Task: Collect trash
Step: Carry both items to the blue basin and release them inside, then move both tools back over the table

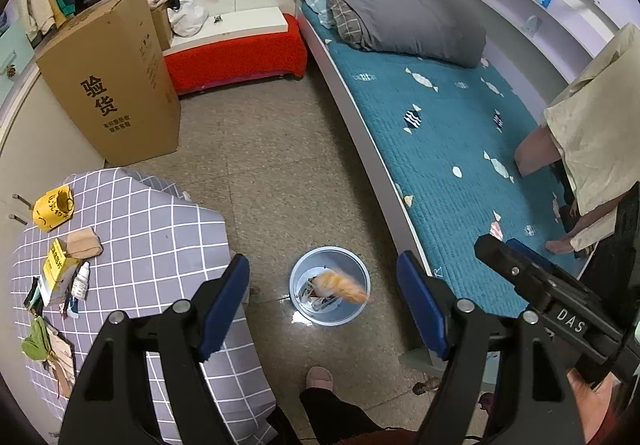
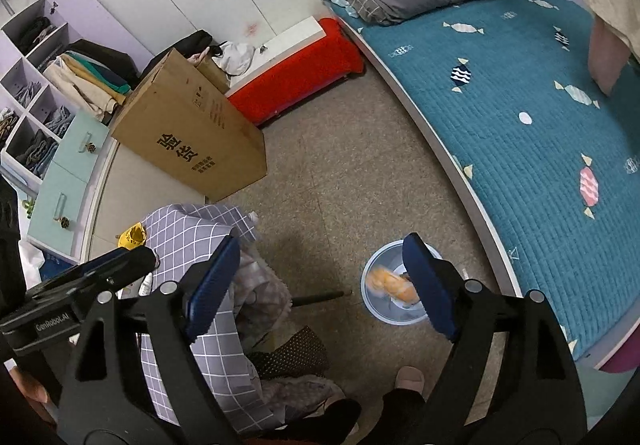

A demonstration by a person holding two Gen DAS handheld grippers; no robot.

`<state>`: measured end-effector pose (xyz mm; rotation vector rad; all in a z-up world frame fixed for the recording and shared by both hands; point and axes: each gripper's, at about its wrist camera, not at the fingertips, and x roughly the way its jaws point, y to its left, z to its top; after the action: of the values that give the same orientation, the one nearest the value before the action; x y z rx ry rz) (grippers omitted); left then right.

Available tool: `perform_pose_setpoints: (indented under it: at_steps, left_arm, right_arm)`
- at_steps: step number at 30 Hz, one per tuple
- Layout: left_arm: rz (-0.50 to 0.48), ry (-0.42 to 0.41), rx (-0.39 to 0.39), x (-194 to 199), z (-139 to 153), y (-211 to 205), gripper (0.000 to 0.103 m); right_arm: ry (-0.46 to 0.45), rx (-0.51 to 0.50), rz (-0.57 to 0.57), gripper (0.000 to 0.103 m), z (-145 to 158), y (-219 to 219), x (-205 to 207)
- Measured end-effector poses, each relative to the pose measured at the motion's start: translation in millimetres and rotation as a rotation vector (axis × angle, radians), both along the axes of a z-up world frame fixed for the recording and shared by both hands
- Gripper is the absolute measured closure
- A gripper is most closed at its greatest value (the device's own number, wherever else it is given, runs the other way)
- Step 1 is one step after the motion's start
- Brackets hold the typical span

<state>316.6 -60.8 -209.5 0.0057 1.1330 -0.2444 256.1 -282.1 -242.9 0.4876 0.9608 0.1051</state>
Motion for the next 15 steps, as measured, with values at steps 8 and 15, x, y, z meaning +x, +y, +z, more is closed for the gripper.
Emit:
perform_pose_setpoints:
  at_steps: [8, 15]
  left_arm:
    - [0.028, -0.027, -0.001, -7.9, 6.3, 3.9, 0.028]
    - [0.089, -0.079, -0.021, -25.0, 19.7, 18.9, 0.028]
  right_arm:
    - [-0.053, -0.037, 0.035, 0.021, 19.8, 12.6, -5.0]
    - [-0.124, -0.077, 0.098, 0.021, 44.8, 34.3, -14.6]
